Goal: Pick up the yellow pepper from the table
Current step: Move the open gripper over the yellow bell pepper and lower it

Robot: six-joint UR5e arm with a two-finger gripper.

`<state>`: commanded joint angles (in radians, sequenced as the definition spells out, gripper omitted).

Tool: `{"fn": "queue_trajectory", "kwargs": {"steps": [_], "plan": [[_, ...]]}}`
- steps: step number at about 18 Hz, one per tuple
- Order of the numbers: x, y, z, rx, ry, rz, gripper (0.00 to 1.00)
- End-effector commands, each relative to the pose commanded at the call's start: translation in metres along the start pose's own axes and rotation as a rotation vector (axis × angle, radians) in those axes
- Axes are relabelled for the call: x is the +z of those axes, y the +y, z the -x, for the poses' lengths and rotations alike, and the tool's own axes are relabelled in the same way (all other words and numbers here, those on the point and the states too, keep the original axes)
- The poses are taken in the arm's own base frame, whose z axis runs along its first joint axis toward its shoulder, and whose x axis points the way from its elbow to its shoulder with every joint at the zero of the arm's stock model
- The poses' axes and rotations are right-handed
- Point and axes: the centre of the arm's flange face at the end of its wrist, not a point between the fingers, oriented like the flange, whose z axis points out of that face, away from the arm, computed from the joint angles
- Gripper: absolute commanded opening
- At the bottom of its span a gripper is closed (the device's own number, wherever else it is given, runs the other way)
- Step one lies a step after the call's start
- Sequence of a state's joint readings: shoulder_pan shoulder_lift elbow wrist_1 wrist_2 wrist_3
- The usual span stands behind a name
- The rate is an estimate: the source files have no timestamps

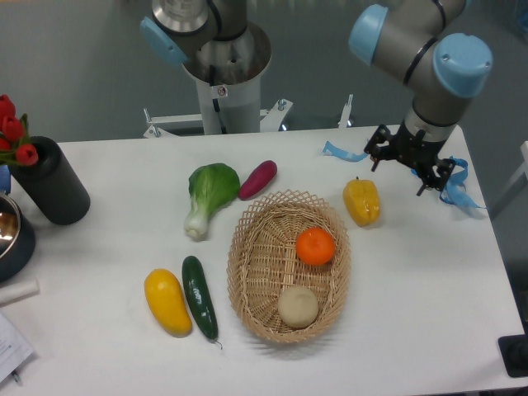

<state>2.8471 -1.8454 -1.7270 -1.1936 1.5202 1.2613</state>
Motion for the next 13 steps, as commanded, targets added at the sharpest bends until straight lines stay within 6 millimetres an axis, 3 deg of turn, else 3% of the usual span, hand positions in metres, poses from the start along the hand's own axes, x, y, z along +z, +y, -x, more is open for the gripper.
{"fn": "queue_trajectory", "kwargs": {"steps": [5, 13], "plan": [[0.029, -0.010, -0.001, -0.157, -0.072, -0.030, 1.00], [0.062, -0.021, 0.000, -0.241, -0.064, -0.029, 1.00]]}}
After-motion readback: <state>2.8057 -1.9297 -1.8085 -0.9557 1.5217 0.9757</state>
